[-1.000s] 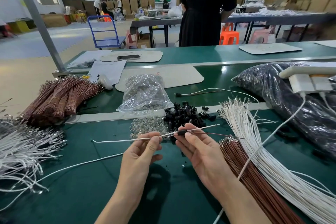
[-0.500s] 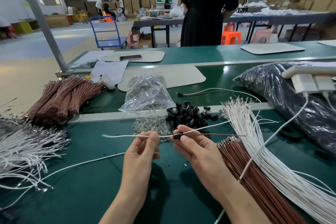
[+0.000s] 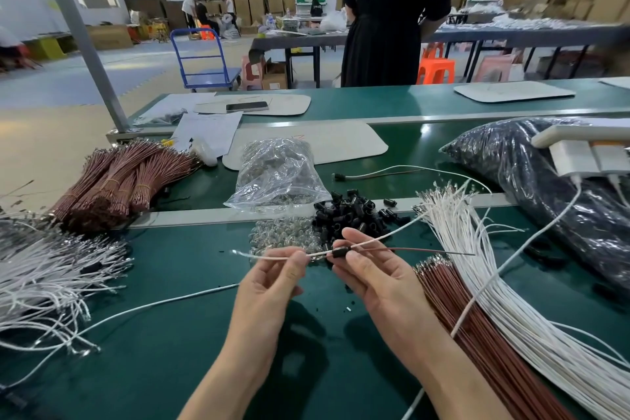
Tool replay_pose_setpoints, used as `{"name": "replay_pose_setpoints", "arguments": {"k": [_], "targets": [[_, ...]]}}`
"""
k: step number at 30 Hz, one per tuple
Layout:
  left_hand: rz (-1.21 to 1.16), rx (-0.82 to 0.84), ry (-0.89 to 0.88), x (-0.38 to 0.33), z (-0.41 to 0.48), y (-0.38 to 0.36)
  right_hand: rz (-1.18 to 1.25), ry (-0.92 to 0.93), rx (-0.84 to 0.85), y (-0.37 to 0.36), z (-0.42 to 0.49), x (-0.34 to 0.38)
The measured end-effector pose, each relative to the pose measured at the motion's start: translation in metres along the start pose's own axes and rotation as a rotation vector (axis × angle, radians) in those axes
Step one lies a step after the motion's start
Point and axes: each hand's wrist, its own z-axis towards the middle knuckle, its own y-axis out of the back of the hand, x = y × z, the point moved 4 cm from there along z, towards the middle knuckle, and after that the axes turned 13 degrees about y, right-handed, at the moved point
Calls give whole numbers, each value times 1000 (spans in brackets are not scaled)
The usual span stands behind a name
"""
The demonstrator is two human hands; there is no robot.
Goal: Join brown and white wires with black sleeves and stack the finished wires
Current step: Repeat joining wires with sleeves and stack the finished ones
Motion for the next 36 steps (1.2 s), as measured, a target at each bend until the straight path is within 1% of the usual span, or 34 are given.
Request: {"name": "replay_pose_setpoints", "arguments": {"k": [2, 6, 8, 11, 15, 17, 19, 24, 28, 33, 36], "targets": [[37, 24, 17, 1, 0, -2, -10, 13, 11, 0, 0, 1], [-188, -47, 93, -5, 6, 12, 29, 32, -12, 6, 3, 6], [-221, -65, 104, -8, 7, 18, 36, 37, -9, 7, 3, 7], [-149, -50, 80, -8, 4, 11, -12, 35, 33, 4, 1, 4], [14, 34, 39, 0, -2, -5, -87, 29, 138, -3, -3, -2], [81, 82, 29, 2, -3, -9, -123, 34, 149, -2, -3, -3], [92, 96, 26, 1, -4, -10, -156, 42, 154, 0, -2, -3], [147, 48, -32, 1, -3, -7, -217, 59, 182, 0, -3, -4], [238, 5, -79, 1, -2, -3, -234, 68, 174, 0, -2, -5], [238, -29, -82, 1, 0, -3, -121, 76, 54, 6, 2, -1], [239, -14, -80, 2, -2, -6, -169, 41, 106, 2, -2, -7]]}}
